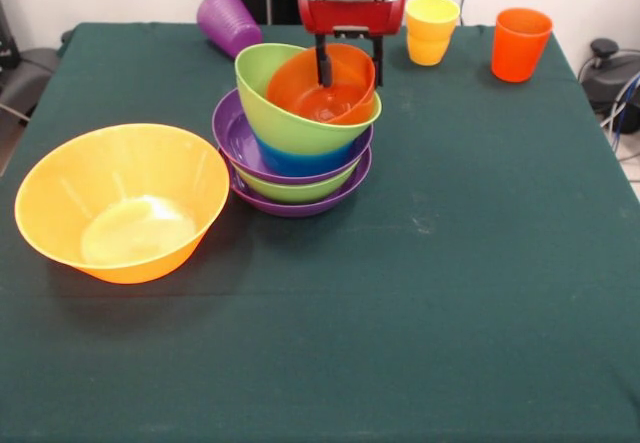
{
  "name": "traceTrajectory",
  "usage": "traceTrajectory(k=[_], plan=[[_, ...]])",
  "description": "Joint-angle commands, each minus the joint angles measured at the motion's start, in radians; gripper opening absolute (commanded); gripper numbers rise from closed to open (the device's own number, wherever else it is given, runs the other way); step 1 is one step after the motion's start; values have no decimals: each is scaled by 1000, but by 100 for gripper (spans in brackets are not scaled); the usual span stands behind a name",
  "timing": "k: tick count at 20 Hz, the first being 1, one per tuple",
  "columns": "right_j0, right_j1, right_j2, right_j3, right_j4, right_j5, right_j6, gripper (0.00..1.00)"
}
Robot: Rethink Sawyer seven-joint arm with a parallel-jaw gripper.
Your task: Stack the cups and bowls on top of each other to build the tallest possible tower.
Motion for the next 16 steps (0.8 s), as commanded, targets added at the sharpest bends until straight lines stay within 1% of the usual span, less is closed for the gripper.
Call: traceTrajectory(k=[1, 6, 10, 16], plan=[[26, 47, -36, -35, -70, -62, 53, 100], [18, 24, -20, -11, -42, -37, 50, 100], [4, -31, 7, 24, -2, 18, 41, 100], [-13, -98, 32, 49, 39, 95, 20, 100]])
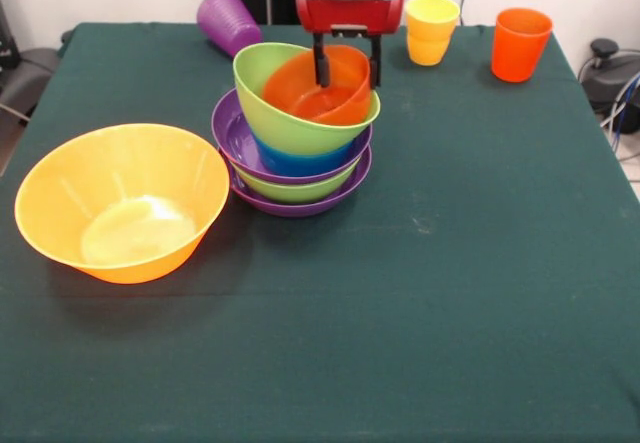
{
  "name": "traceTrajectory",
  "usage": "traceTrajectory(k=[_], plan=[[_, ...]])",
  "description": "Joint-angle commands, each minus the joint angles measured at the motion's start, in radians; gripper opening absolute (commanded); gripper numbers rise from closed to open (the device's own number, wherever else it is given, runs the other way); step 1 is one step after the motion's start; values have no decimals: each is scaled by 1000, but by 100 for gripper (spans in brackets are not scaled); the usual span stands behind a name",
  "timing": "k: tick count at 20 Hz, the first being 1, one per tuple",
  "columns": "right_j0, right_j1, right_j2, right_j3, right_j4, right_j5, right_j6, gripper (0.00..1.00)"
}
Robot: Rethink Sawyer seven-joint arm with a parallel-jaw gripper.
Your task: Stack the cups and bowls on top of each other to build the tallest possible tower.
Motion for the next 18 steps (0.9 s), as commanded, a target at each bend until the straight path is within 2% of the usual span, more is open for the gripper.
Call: traceTrajectory(k=[1, 4, 7, 18], plan=[[-14, -87, 35, 49, 43, 111, 18, 100], [-28, -142, 52, 67, 82, 181, -1, 100], [-32, -167, 56, 77, 95, 199, -12, 100], [-35, -161, 59, 86, 104, 190, -14, 100]])
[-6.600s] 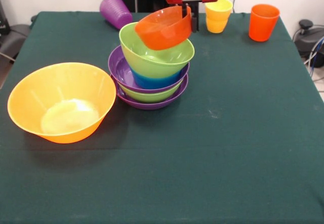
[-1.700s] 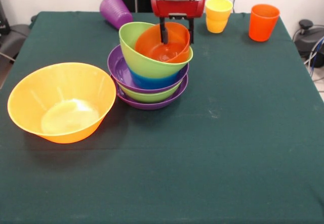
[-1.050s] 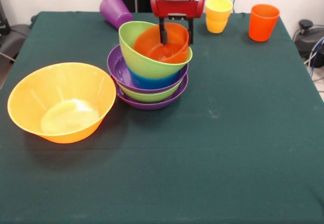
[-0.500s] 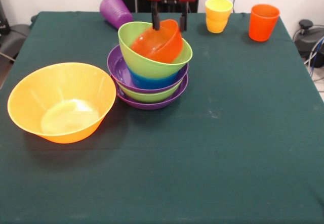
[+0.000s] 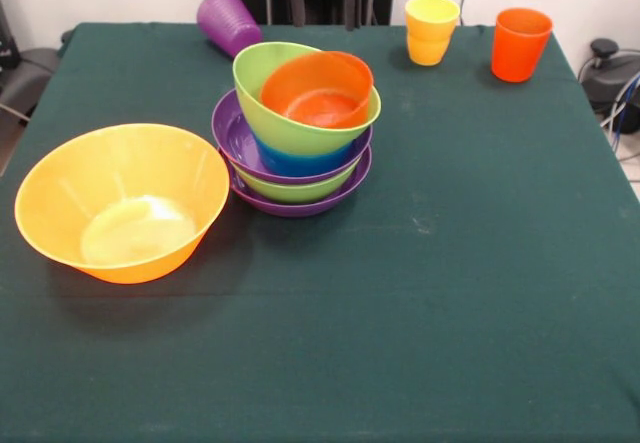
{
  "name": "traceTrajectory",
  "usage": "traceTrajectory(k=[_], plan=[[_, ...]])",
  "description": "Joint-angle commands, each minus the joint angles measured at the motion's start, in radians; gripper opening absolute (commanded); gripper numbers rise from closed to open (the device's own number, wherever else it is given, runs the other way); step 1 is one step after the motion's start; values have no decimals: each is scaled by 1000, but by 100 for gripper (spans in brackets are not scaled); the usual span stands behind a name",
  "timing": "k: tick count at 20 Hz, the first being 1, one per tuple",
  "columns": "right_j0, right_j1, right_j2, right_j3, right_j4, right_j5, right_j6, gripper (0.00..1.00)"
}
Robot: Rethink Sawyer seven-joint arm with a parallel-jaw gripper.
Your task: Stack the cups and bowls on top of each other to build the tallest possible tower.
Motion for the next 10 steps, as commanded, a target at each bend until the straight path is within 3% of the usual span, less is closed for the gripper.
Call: traceTrajectory(k=[1, 10], plan=[[-1, 16, 56, 57, 18, 79, -13, 100], [11, 43, 53, 65, 10, 29, 12, 100]])
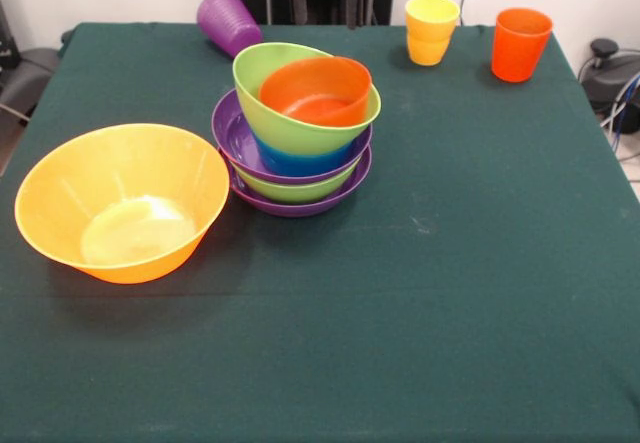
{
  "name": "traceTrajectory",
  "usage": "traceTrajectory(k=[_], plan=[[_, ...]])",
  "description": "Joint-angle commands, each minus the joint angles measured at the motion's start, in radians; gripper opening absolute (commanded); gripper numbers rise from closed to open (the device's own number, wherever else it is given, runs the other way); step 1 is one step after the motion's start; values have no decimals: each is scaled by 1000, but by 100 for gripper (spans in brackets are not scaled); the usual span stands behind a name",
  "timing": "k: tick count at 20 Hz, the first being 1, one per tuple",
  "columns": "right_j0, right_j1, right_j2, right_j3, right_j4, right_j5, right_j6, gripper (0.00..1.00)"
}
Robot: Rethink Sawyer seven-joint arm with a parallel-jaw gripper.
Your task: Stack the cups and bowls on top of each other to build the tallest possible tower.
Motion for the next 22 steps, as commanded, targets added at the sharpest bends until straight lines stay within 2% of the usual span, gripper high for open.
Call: traceTrajectory(k=[1, 16, 22], plan=[[13, 49, 49, 57, 5, 23, 15, 100], [37, 102, 30, 55, -23, -79, 54, 100], [31, 82, 30, 38, -20, -34, 28, 100]])
